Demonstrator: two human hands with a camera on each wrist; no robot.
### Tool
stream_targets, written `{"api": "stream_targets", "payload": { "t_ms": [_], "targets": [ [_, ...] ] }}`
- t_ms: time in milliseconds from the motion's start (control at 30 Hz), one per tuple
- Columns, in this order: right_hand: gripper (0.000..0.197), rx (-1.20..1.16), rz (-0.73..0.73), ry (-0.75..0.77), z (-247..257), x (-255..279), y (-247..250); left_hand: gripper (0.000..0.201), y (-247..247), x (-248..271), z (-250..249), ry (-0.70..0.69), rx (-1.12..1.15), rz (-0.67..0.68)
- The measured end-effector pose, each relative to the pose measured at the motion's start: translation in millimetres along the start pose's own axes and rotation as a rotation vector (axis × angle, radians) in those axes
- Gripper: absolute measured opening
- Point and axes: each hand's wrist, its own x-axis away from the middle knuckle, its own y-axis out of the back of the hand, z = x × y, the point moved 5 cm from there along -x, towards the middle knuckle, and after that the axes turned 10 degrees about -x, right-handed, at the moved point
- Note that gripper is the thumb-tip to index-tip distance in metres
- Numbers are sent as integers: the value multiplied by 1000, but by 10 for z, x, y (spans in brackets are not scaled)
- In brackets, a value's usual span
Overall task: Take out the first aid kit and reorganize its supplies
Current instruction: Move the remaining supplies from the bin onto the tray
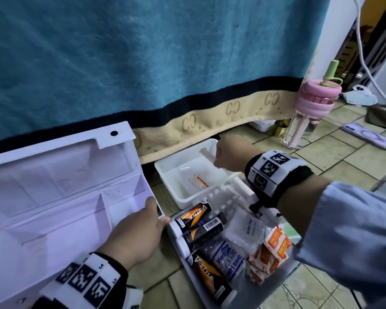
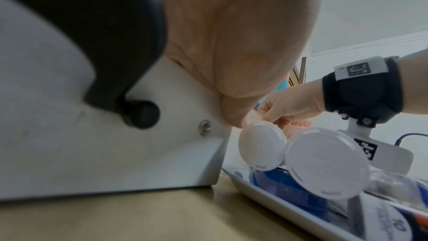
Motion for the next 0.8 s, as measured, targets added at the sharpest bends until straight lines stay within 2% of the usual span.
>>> {"api": "stream_targets", "payload": {
  "t_ms": [100,200,267,333,467,533,700,800],
  "targets": [
    [29,-66,-128,80,24,245,332,27,3,-2,5,-2,-4,4],
    [13,-85,-208,109,-49,622,660,28,12,2,4,14,19,9],
    [9,-78,-241,91,-175,905,772,30,11,7,6,23,30,10],
    [6,-66,-247,11,-373,1189,769,31,11,13,10,30,39,10],
    [15,-62,-282,-217,-856,1672,580,33,21,20,4,31,41,0],
    [20,-54,-249,-301,-1002,1816,368,33,17,14,0,32,42,-6],
    [15,30,-123,-378,-1102,1844,-221,34,22,17,1,43,54,-23],
    [20,-22,-49,-369,-1061,1757,-416,35,30,24,-11,48,70,-21]
  ]
}}
